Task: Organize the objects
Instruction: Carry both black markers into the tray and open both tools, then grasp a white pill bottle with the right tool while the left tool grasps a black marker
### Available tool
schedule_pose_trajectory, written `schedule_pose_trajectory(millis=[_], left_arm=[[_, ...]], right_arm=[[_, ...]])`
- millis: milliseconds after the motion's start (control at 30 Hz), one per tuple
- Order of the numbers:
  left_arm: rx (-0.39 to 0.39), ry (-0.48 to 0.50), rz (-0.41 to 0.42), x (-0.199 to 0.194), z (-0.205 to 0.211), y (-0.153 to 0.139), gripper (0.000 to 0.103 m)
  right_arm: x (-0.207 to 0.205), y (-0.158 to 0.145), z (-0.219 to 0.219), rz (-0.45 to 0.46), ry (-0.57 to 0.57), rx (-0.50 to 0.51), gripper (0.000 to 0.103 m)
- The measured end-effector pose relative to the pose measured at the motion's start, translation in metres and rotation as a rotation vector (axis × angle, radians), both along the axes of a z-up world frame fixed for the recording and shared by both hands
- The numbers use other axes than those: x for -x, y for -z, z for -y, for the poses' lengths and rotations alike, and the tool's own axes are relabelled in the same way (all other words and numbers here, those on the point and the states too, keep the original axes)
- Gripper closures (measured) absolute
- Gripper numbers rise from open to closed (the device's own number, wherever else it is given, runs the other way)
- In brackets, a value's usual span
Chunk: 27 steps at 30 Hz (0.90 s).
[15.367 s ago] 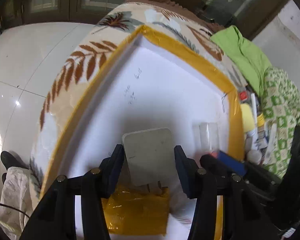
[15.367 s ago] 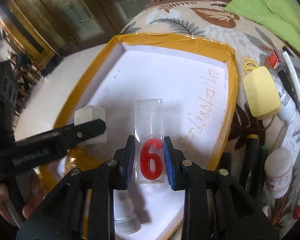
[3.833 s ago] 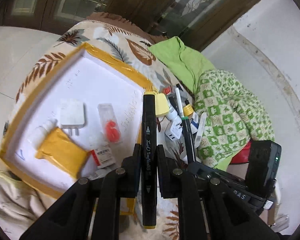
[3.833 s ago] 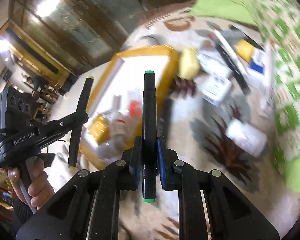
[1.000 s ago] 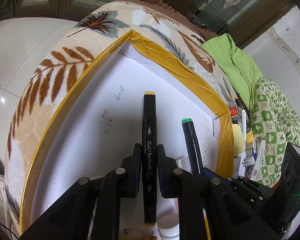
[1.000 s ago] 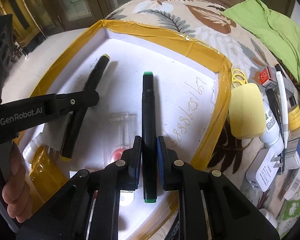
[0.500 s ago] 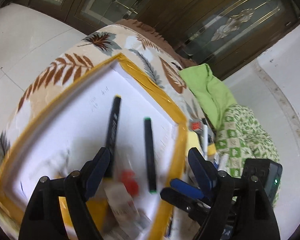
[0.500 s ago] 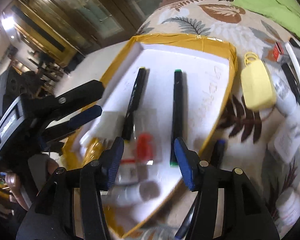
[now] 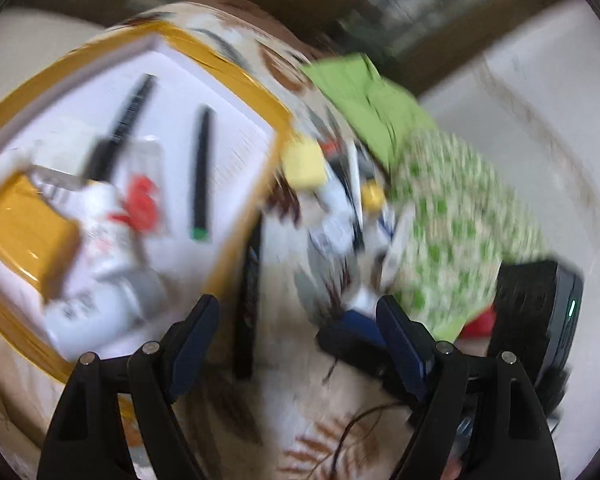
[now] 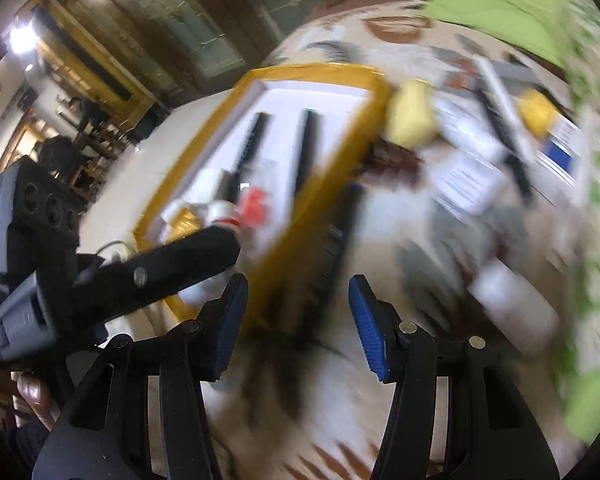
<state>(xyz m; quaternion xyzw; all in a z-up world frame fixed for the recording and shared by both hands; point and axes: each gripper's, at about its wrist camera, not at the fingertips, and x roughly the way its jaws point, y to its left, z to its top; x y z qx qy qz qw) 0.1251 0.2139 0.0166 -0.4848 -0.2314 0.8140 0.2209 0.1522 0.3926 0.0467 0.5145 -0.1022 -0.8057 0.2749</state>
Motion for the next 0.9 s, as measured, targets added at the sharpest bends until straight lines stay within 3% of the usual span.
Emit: schedule_pose_trajectory(millis=[167,333,467,533,700,833,900], left_arm=[[0.020,0.128,-0.021,-0.011,-0.027,-0.005,0.022],[-0.102,0.025,0.038,0.001,-0.010,-0.010,0.022],[0.027,0.122,0.079,-0.009,-0.039,0.012,0.023],[0.023,0.171,0.095,-0.005,-0.047,0.010,0.023],[0.075,0.150,-0.038,-0.013,-0.049,-0.010,0.022],[0.097,0.183,0.033,-0.027,-0.044,0.016,0.022],[0.044,0.146,0.030,-0.021,-0.034,0.014,0.022]], right_arm=[[-0.020,0.016,-0.044,0.041,0.060,-0.032,0.050],[-0.020,0.023,-0.067,0.053,0.106,-0.036,0.050],[-0.024,0.023,-0.075,0.048,0.097,-0.071,0.050],[-0.026,0.024,-0.079,0.049,0.112,-0.059,0.050],[-0.030,0.029,-0.083,0.059,0.146,-0.042,0.050],[-0.039,0.017,-0.083,-0.004,0.118,-0.124,0.050],[-0.041,0.013,-0.086,-0.040,0.121,-0.151,0.050]])
